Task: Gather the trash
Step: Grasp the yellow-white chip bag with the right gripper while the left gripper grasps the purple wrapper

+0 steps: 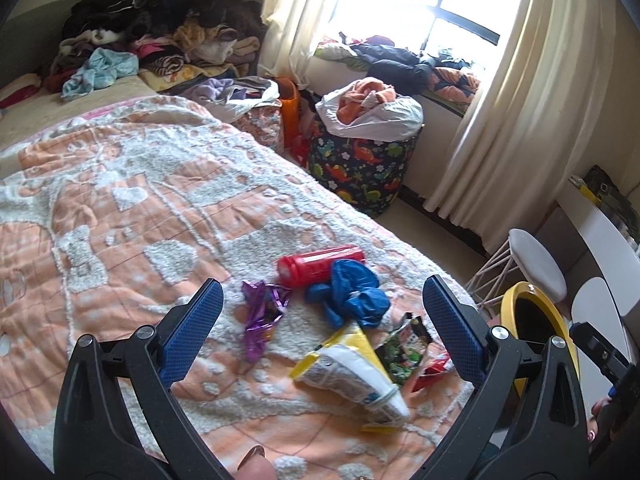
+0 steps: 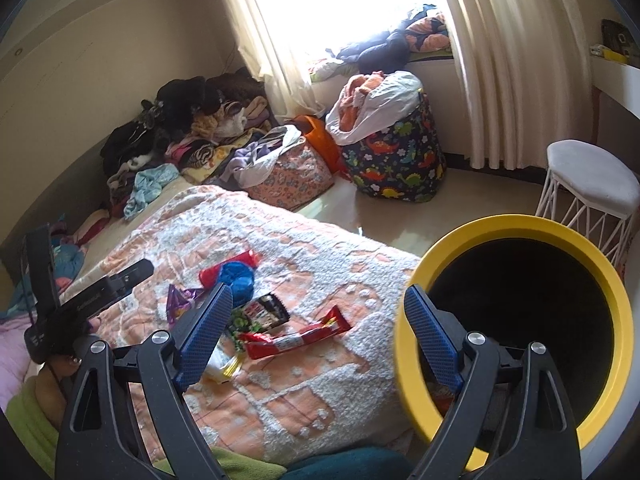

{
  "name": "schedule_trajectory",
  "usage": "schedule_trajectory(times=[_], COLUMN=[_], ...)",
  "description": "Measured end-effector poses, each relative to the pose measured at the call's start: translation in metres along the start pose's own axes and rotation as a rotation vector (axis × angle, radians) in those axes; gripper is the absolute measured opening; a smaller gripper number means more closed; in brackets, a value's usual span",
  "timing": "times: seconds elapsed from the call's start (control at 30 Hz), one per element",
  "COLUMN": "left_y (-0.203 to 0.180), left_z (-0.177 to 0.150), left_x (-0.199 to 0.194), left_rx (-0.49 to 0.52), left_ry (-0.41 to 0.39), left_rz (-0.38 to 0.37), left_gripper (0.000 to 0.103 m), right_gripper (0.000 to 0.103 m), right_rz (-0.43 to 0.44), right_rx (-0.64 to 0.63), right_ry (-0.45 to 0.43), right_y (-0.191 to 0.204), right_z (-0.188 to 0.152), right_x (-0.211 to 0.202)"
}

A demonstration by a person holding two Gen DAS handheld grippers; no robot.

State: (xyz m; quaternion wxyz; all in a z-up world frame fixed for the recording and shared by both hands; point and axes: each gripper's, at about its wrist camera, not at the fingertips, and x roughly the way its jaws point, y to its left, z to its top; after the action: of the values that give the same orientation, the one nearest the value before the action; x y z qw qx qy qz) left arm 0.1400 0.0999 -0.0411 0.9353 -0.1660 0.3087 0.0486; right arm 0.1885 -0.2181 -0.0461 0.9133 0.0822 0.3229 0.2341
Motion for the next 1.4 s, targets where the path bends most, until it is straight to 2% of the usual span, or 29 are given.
schedule_trajectory(times=[0.3, 0.47, 0.67, 0.77, 0.93, 1.07, 1.17, 1.23, 1.3, 1.4], left_y=[0.037, 0.052, 0.058, 0.057, 0.055, 0.053, 0.051, 0.049, 0.049, 0.048], left_z=[-0.009, -0.014, -0.021, -0.024, -0.028, -0.031, -0.033, -0.034, -0.034, -0.035], left_x=[0.016, 0.025, 0.034, 0.039, 0.048, 0.052, 0.054, 0.056, 0.057, 0.059], left_rx=[-0.055, -0.084, -0.103, -0.103, -0.110, -0.106, -0.099, -0.092, -0.090, -0.085], left_ry=[0.059, 0.094, 0.119, 0.131, 0.155, 0.166, 0.169, 0.172, 0.174, 0.179], left_rz=[0.063, 0.068, 0.050, 0.031, 0.002, -0.009, -0.013, -0.010, -0.014, -0.015], left_gripper=[0.092, 0.092, 0.082, 0.076, 0.061, 0.055, 0.053, 0.051, 0.047, 0.043], right_gripper=[0.085, 0.085, 0.081, 0.077, 0.064, 0.062, 0.055, 0.038, 0.031, 0.028], right_rz=[0.074, 0.091, 0.113, 0.123, 0.137, 0.133, 0.128, 0.131, 0.141, 0.179], right_rx=[-0.110, -0.180, -0.234, -0.252, -0.292, -0.321, -0.337, -0.349, -0.354, -0.328], right_ry=[0.086, 0.130, 0.189, 0.229, 0.291, 0.333, 0.375, 0.408, 0.418, 0.414], right_y=[0.045, 0.068, 0.086, 0.092, 0.103, 0.111, 0.117, 0.121, 0.122, 0.118], right_z=[-0.020, -0.032, -0.039, -0.045, -0.052, -0.055, -0.060, -0.066, -0.069, -0.068], right_x=[0.022, 0.036, 0.057, 0.070, 0.089, 0.108, 0.124, 0.132, 0.133, 0.128])
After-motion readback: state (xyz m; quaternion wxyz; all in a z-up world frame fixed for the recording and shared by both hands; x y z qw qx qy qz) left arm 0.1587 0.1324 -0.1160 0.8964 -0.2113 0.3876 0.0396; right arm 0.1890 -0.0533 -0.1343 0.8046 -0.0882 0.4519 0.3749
